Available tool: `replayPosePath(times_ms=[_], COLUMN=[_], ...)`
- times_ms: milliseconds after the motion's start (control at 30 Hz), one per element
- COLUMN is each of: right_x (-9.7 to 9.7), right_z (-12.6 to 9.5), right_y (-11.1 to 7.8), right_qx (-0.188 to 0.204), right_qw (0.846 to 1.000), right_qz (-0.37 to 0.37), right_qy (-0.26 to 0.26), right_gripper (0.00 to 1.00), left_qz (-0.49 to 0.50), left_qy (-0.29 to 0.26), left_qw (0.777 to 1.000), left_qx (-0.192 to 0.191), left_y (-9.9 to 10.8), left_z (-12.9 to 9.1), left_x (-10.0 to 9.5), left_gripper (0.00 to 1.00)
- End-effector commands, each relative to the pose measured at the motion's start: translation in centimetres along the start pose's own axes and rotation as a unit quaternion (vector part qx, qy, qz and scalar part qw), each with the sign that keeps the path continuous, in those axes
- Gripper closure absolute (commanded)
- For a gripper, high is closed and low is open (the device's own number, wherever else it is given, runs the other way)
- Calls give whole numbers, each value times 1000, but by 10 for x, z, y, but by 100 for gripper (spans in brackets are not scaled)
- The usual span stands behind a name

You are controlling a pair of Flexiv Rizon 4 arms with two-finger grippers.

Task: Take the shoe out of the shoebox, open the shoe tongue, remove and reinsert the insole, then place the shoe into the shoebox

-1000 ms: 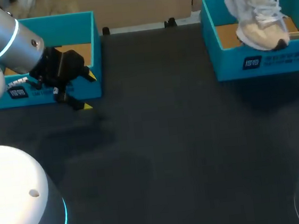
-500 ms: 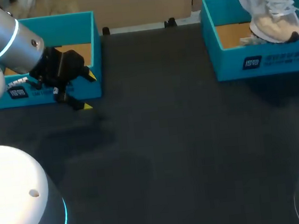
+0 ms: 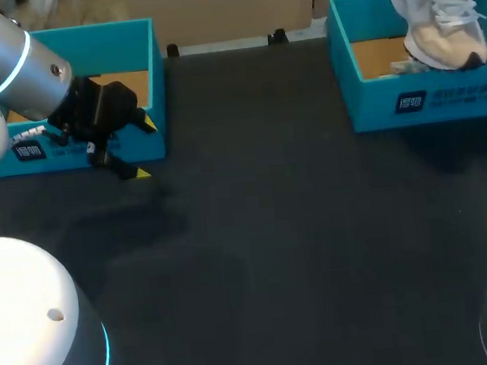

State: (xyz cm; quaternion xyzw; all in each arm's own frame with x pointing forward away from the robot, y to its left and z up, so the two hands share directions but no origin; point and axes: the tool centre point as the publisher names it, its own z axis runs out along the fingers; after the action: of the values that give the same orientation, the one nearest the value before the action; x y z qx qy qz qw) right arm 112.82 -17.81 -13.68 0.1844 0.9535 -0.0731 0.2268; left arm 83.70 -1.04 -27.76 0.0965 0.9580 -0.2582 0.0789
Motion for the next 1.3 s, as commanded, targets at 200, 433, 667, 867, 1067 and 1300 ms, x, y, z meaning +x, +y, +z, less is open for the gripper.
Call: replayPosePath(times_ms=[200, 433, 667, 867, 1067, 1300], right_x=[-50, -79, -93, -101, -101, -96], right_z=[33, 58, 82, 87, 83, 76], right_y=[-17, -48, -73, -90, -113, -122], right_qx=[21, 23, 51, 71, 111, 120], right_qw=[1000, 999, 997, 988, 939, 883], right_qz=[21, 39, 51, 131, 322, 452], right_qy=[3, 19, 33, 34, 41, 30], right_gripper=[100, 100, 100, 100, 100, 100], left_qz=[0, 0, 0, 0, 0, 0], left_qy=[0, 0, 0, 0, 0, 0], left_qw=[1000, 1000, 1000, 1000, 1000, 1000], left_qx=[-1, -1, -1, -1, -1, -1], left_y=[0, 0, 0, 0, 0, 0], left_z=[0, 0, 0, 0, 0, 0], left_x=[1, 1, 1, 1, 1, 1], left_gripper=[0, 0, 0, 0, 0, 0])
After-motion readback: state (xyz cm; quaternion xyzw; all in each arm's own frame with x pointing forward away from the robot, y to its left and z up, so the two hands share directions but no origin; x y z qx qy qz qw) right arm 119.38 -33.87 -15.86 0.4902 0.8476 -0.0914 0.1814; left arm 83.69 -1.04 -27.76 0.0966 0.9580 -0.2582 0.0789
